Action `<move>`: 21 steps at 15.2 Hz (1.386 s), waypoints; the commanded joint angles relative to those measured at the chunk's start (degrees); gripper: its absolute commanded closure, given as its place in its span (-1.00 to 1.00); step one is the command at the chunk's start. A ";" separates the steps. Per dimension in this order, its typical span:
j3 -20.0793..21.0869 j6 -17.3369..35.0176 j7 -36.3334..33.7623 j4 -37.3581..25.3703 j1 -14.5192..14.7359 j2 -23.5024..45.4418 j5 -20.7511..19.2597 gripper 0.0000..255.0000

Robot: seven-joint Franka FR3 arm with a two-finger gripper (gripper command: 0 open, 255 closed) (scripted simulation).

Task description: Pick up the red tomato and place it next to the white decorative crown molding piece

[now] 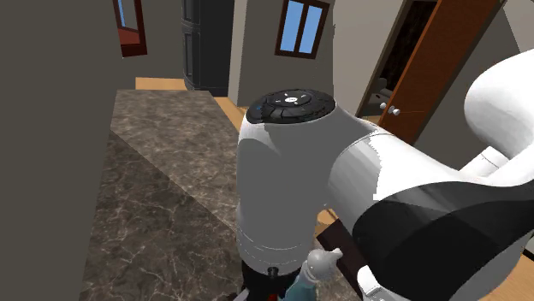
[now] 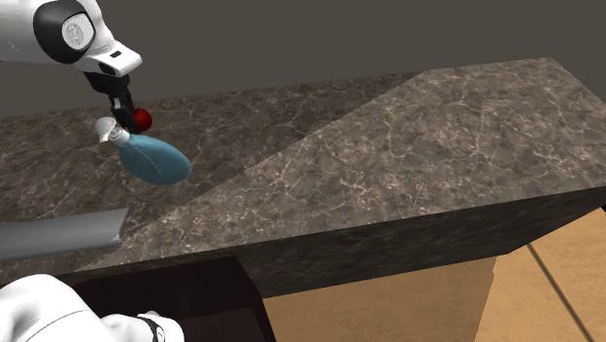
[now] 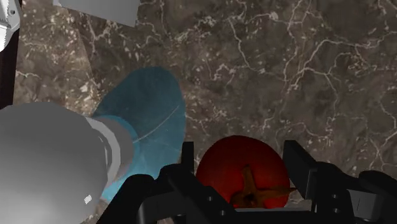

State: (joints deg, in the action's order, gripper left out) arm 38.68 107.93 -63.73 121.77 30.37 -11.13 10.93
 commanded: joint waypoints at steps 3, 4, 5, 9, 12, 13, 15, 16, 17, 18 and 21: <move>3.12 0.36 -4.83 0.67 2.47 -1.19 1.83 1.00; 3.98 0.43 -6.15 0.58 3.06 -1.25 2.14 1.00; 4.87 0.51 -7.51 0.43 3.63 -1.23 2.39 1.00; 8.82 0.89 -13.33 -0.79 5.57 -0.39 2.84 1.00; 12.04 1.30 -18.24 -2.34 6.90 1.22 2.33 1.00; 13.20 1.46 -19.99 -2.98 7.29 1.97 1.96 1.00; 15.60 1.80 -23.74 -4.44 8.05 3.84 0.81 1.00; 16.84 1.98 -25.75 -5.26 8.45 4.99 0.00 1.00; 18.06 2.15 -27.87 -6.14 8.89 6.30 -0.99 1.00; 19.26 2.31 -30.10 -7.09 9.42 7.78 -2.18 1.00; 22.50 2.62 -37.52 -10.36 11.69 13.34 -7.03 1.00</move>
State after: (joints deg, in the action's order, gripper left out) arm 59.93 110.50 -98.14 112.75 41.18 0.03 5.86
